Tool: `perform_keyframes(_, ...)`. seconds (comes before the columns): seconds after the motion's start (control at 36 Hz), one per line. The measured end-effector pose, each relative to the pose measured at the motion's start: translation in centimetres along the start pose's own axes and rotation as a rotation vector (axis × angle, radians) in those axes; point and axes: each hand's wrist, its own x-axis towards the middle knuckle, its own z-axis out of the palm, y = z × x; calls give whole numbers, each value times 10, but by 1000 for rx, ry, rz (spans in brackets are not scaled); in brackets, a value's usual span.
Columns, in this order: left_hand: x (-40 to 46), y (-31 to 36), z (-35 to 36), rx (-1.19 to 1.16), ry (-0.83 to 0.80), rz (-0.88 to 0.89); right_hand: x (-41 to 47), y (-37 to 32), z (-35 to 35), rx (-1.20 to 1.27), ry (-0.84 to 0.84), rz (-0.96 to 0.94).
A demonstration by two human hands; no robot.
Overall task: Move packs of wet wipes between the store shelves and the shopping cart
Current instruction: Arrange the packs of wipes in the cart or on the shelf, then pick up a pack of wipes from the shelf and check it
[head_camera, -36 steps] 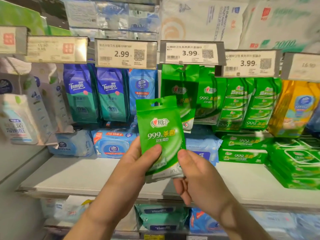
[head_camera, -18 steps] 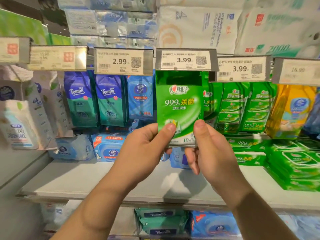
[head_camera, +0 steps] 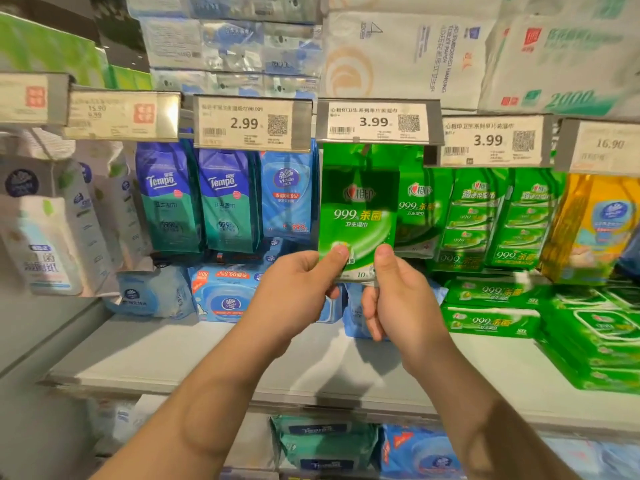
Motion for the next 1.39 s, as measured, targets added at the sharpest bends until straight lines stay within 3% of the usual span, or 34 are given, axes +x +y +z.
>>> perform_keyframes(0.17,-25,-30,-9,-35,50,-195,-3,37,1,8,-30,143)
perform_keyframes(0.25,-50,-48,-19,59,84,-248,-8,60,2,-69,-102,163)
perform_keyframes(0.36,-84,-68,-37,325,119,-285,-19,79,8,-355,-260,87)
perform_keyframes(0.5,-128,-76,-56,995,252,-285,-35,82,33,-803,-451,-92)
perform_keyframes(0.56,-149,-77,-64,1096,301,-311,-41,83,46,-879,-537,-97)
perform_keyframes(0.78,-235,-69,-124,1127,460,-569,-87,69,122,-1046,-793,-364)
perform_keyframes(0.94,-312,-51,-187,1053,625,-630,-145,37,195,-1012,-841,-503)
perform_keyframes(1.39,-567,-45,-351,862,1015,-898,-361,-25,406,-904,-1226,-655)
